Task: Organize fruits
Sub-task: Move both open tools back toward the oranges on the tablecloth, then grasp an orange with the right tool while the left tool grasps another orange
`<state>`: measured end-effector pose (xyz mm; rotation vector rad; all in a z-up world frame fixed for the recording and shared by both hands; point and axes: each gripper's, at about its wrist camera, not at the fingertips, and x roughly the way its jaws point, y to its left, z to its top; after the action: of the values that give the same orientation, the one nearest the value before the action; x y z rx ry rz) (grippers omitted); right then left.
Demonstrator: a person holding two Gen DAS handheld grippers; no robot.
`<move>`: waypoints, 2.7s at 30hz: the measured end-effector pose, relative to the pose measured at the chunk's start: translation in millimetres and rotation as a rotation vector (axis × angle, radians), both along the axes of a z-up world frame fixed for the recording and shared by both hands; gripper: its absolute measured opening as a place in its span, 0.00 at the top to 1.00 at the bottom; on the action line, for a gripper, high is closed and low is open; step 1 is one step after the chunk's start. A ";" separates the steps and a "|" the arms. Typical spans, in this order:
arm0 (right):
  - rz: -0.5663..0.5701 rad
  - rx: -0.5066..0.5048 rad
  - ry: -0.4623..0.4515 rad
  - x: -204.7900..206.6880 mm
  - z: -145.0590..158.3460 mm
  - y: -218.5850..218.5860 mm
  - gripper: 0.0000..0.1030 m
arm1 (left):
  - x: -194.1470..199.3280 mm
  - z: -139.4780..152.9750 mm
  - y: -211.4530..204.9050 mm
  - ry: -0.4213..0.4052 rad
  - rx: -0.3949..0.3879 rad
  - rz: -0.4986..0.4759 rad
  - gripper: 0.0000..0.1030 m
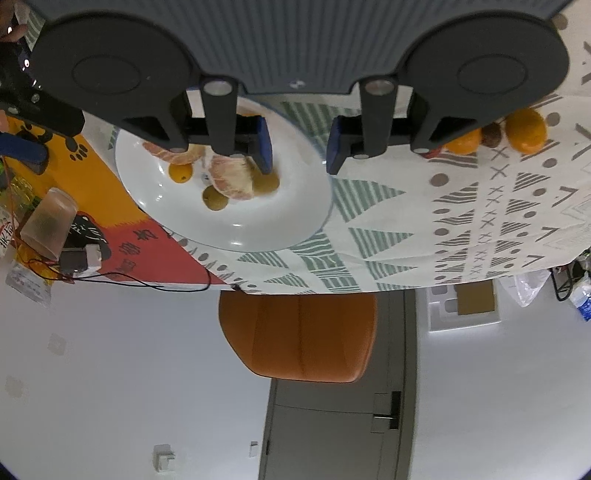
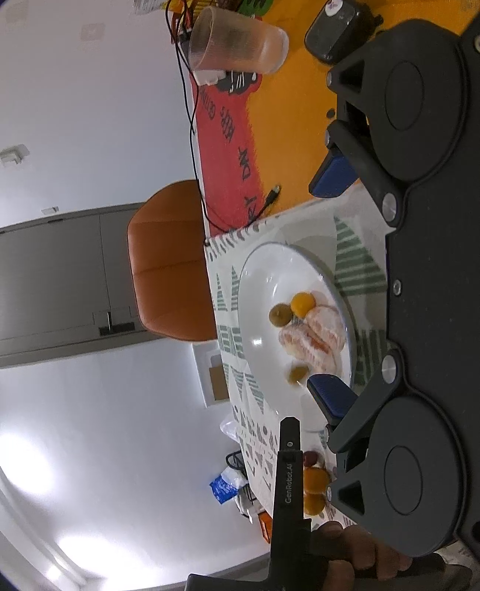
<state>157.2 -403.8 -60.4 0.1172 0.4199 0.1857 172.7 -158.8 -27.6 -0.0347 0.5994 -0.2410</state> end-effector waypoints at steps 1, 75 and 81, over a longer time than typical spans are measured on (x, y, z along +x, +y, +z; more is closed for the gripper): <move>0.006 -0.001 0.001 1.3 0.0 1.9 0.00 | -0.9 0.3 2.7 0.000 -0.001 0.005 0.71; 0.459 -0.028 0.108 59.0 -4.6 198.1 0.42 | -30.5 -13.7 173.2 -0.009 -0.075 0.331 0.29; 0.470 -0.027 0.128 69.9 -8.7 205.1 0.49 | -20.8 -15.3 171.5 0.001 -0.071 0.318 0.36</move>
<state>227.2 -198.7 -69.1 0.0020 0.5741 0.6378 151.9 12.7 -42.9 -0.1973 0.5768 0.0462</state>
